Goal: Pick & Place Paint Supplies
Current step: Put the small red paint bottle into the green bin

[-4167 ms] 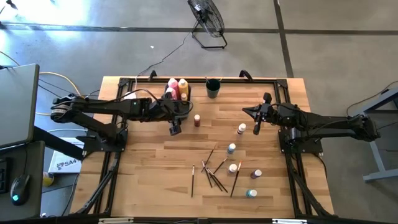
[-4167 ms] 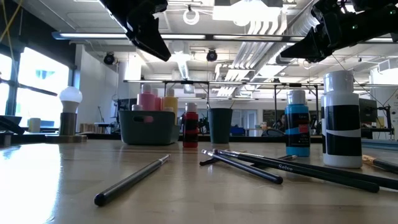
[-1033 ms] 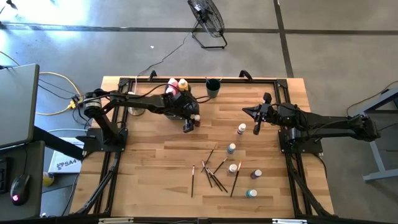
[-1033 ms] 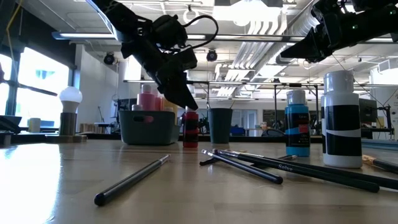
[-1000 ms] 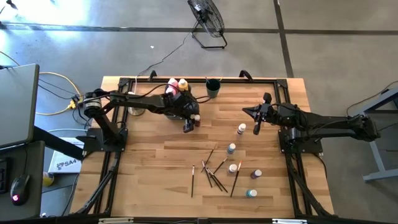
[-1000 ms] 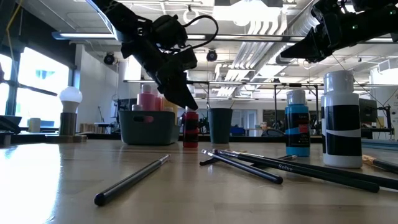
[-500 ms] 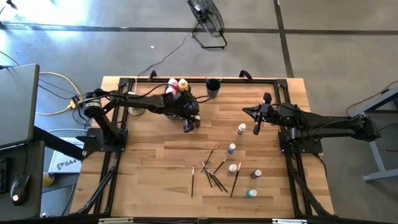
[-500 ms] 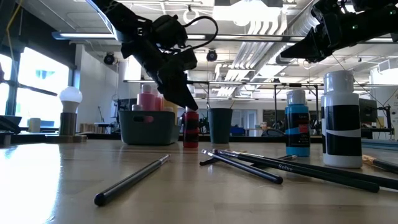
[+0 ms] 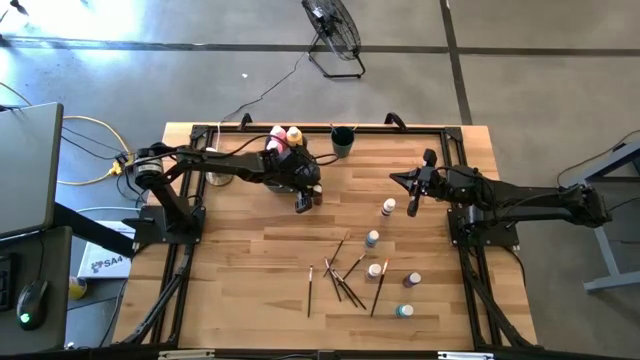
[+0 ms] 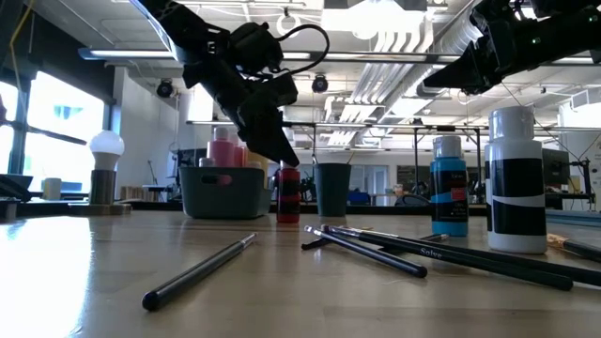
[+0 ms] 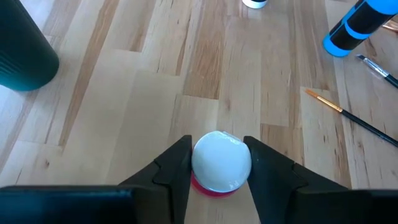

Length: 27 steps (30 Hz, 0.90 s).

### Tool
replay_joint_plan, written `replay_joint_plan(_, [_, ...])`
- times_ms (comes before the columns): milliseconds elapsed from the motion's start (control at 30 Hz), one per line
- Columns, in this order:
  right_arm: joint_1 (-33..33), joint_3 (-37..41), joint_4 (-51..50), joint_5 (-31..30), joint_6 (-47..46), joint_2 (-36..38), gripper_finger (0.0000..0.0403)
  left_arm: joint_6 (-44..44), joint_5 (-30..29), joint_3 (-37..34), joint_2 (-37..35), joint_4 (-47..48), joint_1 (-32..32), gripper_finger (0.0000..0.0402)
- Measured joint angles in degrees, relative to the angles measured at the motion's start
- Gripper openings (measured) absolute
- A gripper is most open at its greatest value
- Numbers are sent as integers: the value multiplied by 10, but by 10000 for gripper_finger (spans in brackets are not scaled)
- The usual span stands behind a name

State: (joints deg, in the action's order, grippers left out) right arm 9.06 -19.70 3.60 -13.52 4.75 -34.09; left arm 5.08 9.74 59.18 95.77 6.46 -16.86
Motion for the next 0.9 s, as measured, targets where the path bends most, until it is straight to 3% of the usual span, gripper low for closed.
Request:
replay_joint_plan(533, [0, 0, 0, 1, 0, 0, 4, -1, -3, 3, 0, 5, 0, 128])
replay_joint_plan(900, [0, 0, 0, 1, 0, 0, 4, 34, -19, 129, 1, 163, 0, 129])
